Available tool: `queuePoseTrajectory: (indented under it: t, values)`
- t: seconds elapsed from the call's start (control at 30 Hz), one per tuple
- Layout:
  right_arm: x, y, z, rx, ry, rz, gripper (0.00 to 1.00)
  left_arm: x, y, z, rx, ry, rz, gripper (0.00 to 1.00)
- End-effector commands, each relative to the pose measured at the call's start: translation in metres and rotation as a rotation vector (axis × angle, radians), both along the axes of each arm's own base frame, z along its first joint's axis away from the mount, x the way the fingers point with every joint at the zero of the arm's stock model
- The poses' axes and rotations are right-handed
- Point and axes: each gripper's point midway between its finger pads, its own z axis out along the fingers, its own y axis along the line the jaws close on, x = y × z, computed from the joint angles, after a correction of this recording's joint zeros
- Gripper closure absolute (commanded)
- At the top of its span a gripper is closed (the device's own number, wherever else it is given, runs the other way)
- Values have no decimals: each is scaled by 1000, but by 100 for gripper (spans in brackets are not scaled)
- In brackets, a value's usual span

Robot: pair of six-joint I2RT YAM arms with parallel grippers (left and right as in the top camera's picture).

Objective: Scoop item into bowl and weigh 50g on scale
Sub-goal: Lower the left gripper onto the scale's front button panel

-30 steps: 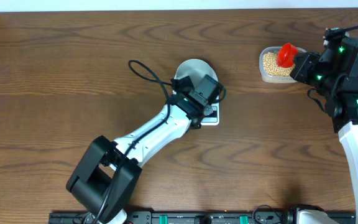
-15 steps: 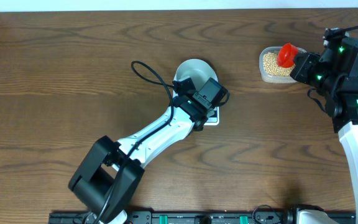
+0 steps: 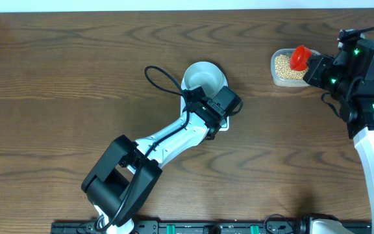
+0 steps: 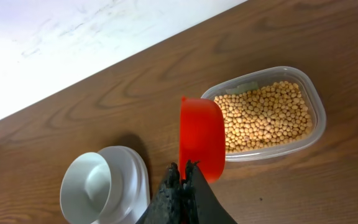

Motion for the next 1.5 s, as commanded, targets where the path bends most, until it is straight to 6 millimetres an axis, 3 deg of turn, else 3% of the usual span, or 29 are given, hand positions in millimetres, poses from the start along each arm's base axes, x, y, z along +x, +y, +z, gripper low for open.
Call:
queuePoseTrajectory:
  t: [0.0,0.93,1.47]
  values:
    - [1,-5,16,-26,-41,-7,99,0,1,0,15,-15,4,93]
    - [1,-5,16,-26,-40,-7,99,-3,-9,-5,8,-15,-23,92]
    - [1,-5,16,-26,-40,-7,99,-1,-12,-19,16,-7,-23,93]
